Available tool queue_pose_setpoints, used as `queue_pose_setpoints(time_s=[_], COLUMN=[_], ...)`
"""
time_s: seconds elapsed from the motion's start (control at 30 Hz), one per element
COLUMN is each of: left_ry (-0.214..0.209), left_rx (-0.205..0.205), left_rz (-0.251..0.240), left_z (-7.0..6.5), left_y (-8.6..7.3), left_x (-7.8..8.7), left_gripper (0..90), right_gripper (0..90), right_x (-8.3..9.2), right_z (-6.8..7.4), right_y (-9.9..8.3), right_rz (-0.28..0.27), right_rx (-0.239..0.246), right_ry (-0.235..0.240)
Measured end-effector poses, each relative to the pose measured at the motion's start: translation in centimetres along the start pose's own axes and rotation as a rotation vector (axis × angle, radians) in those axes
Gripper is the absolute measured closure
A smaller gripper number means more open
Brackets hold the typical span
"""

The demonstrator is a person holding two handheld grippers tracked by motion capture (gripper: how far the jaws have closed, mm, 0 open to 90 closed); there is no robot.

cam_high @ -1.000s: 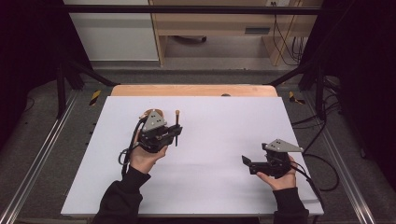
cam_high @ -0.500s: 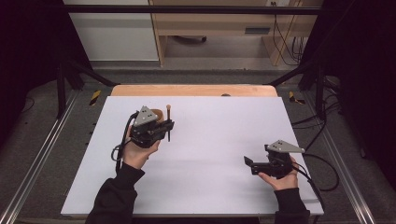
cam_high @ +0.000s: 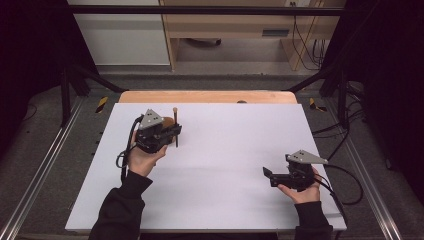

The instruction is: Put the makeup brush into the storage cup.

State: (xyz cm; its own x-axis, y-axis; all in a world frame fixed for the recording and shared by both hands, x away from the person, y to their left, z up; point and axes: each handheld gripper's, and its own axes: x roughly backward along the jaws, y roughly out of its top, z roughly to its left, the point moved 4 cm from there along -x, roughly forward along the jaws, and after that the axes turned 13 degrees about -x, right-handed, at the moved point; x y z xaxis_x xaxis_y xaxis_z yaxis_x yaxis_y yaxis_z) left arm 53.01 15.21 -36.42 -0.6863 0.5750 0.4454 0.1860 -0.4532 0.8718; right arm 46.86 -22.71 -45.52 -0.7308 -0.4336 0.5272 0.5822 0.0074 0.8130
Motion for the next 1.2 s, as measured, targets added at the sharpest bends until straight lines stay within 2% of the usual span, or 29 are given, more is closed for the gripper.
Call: queue_pose_setpoints(time_s=[0.47, 1.2], left_ry=[0.036, 0.077], left_rx=[0.016, 0.050], left_rz=[0.011, 0.021], left_z=[1.8, 4.0], left_y=[0.2, -0.2], left_x=[-0.1, -1.4], left_gripper=[82.8, 82.9], right_gripper=[4.6, 4.5], right_x=[0.0, -0.1], right_z=[-0.1, -0.2], right_y=[0.0, 0.0], right_rz=[-0.005, -0.003], right_rx=[0.005, 0.017], right_ry=[-0.009, -0.021])
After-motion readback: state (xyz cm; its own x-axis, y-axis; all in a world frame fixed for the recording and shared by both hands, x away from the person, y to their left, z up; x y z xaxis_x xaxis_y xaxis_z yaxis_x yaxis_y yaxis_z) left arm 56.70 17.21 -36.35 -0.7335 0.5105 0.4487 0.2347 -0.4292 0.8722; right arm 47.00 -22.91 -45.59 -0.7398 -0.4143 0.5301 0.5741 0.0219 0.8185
